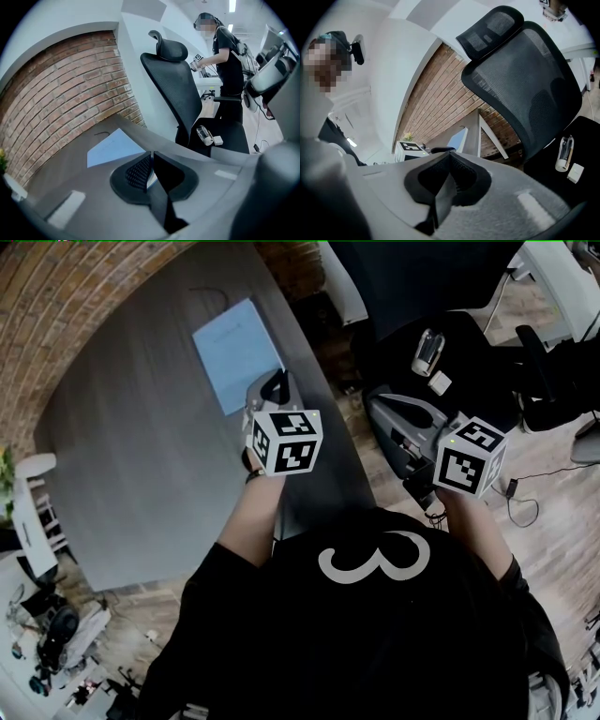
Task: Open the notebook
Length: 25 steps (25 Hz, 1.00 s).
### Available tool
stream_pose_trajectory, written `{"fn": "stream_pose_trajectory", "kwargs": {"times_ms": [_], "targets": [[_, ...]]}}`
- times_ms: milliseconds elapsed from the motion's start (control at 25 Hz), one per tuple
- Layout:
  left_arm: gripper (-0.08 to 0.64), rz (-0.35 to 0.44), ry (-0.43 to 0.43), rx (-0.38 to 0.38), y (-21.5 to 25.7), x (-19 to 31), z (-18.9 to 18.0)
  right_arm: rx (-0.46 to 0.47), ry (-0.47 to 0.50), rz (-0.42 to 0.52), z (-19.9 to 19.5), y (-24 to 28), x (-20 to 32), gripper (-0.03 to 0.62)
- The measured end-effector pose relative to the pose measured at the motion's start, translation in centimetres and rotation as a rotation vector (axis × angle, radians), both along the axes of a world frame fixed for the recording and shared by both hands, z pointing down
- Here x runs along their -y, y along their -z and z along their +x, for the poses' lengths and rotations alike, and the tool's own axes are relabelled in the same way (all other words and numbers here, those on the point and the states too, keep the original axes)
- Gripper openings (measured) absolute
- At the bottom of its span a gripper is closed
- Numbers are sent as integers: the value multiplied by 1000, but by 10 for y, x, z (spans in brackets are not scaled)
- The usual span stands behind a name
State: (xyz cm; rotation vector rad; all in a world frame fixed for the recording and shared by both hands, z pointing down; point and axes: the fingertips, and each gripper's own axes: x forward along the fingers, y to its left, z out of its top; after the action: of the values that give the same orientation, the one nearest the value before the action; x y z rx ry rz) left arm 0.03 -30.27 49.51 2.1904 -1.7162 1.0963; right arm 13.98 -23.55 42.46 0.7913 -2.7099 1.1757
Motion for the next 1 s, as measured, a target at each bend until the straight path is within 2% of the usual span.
{"fn": "stream_pose_trajectory", "kwargs": {"times_ms": [280,560,1000], "targets": [[35,20,30,-103,17,-1,-8,1,-17,11,-5,9,-5,2],[34,73,80,-251,52,-8,-26,32,-18,34,-28,24,-14,2],[31,172,242,-487,109,-45,-106,61,6,72,-84,51,-31,2]]}}
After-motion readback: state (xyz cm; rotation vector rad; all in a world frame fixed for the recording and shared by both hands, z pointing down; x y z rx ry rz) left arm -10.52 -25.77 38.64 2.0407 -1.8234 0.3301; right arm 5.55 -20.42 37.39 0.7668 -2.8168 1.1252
